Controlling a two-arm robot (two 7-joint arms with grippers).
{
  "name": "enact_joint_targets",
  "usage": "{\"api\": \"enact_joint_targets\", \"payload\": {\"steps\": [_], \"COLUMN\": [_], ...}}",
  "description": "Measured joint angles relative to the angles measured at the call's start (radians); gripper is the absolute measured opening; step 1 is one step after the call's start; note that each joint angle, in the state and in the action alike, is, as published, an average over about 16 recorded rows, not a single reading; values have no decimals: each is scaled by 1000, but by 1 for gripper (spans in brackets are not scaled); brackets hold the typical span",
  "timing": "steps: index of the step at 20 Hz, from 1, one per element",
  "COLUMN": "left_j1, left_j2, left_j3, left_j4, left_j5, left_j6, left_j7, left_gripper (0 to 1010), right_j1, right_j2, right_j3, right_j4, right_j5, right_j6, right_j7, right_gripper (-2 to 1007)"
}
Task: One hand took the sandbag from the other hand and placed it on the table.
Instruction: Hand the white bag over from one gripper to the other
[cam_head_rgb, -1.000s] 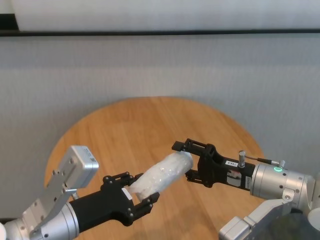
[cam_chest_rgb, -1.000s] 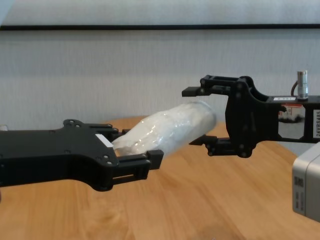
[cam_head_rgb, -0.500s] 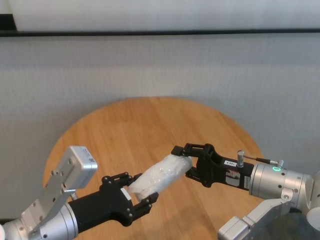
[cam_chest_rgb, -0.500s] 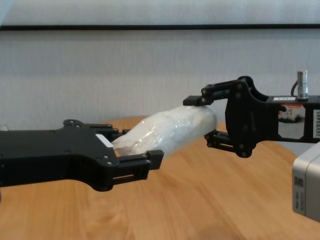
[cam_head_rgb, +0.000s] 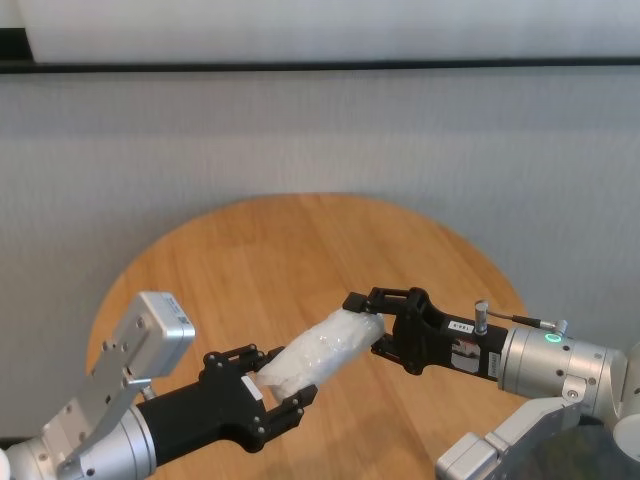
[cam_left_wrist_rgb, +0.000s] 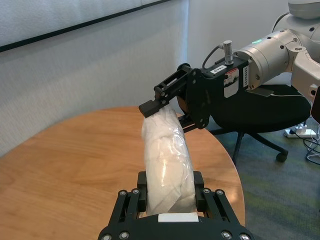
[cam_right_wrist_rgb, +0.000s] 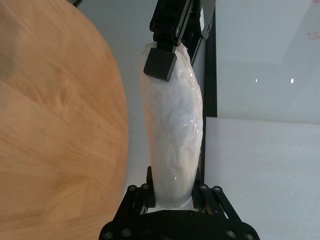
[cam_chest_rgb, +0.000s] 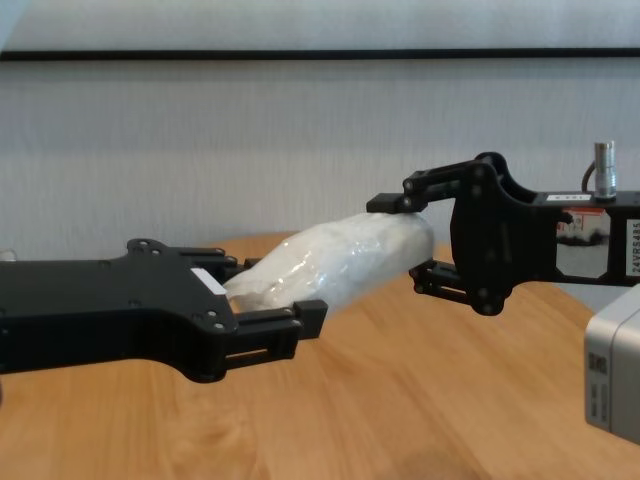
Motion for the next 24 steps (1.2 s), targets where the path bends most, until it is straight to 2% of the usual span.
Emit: {"api": "enact_joint_targets", "payload": {"steps": [24], "left_j1": [0], "left_j2": [0], "left_j3": [0], "left_j4": [0], "left_j5": [0], "left_j6": [0], "left_j7": [0], "left_gripper": [567], "right_j1": [0], "right_j2": [0], "right_j3": [0], "right_j4": [0], "right_j5": [0], "right_j6": [0], "right_j7": [0], "right_gripper": [379]}}
